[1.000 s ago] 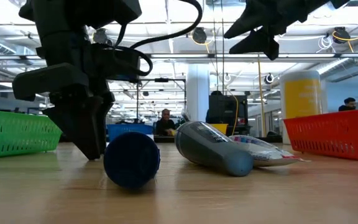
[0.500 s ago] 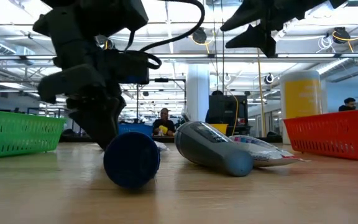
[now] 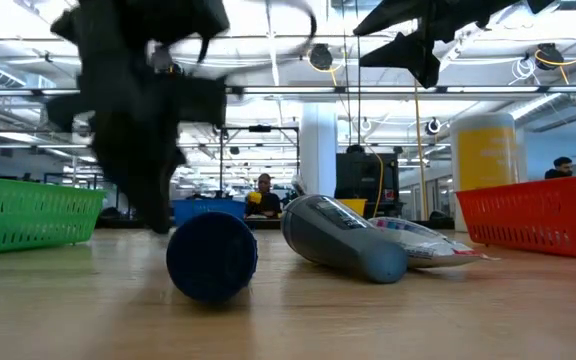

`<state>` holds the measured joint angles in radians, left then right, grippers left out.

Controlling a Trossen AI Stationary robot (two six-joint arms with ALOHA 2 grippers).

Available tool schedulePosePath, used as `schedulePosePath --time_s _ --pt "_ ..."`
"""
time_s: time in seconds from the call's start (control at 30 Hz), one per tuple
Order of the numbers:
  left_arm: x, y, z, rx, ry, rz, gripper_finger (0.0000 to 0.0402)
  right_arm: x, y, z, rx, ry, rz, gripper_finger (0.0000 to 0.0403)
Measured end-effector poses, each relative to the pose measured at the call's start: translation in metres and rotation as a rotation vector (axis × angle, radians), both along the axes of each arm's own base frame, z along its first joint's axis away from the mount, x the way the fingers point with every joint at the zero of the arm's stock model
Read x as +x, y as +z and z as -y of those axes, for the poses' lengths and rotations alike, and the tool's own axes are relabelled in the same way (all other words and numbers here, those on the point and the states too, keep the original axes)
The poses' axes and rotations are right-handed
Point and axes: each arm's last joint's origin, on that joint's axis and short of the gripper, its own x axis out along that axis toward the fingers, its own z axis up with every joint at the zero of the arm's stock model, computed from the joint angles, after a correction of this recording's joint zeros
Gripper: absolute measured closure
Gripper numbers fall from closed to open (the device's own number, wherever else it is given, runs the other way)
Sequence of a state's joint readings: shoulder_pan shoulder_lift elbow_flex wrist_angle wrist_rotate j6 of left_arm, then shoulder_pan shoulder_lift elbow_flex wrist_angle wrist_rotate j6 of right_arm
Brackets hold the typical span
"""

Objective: Pick & Place Travel size toiletries
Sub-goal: Put the black hairbrush into the yellow bin

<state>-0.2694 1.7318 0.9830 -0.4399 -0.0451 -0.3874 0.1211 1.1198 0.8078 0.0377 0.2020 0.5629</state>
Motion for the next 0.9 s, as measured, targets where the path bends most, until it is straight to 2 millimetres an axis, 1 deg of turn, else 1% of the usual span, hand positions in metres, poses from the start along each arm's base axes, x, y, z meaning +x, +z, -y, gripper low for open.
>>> schedulePosePath --time_s 0.1,0.3,0.5,0.57,0.73,0.9 --pt "0.0 0.021 -0.004 -0.021 0.01 0.082 0.0402 0.0 0.0 -0.003 -0.002 0.01 0.0 0.0206" --pt "-0.007 0.057 -0.013 -0.035 0.01 0.221 0.0401 -0.001 0.0 -0.01 -0.001 0.038 -0.004 0.0206" --pt "-0.011 0.081 -0.031 0.005 0.075 0.331 0.0401 -0.002 0.0 -0.015 -0.002 0.055 -0.003 0.0206" --pt "-0.011 0.085 -0.038 0.015 0.097 0.353 0.0401 -0.002 0.0 -0.016 -0.003 0.056 -0.003 0.0206" --pt "-0.003 0.094 -0.056 0.024 0.152 0.45 0.0401 -0.003 0.0 -0.017 0.002 0.06 -0.003 0.0206" --pt "0.004 0.101 -0.08 0.033 0.24 0.544 0.0401 -0.003 -0.001 -0.017 0.011 0.033 -0.008 0.0206"
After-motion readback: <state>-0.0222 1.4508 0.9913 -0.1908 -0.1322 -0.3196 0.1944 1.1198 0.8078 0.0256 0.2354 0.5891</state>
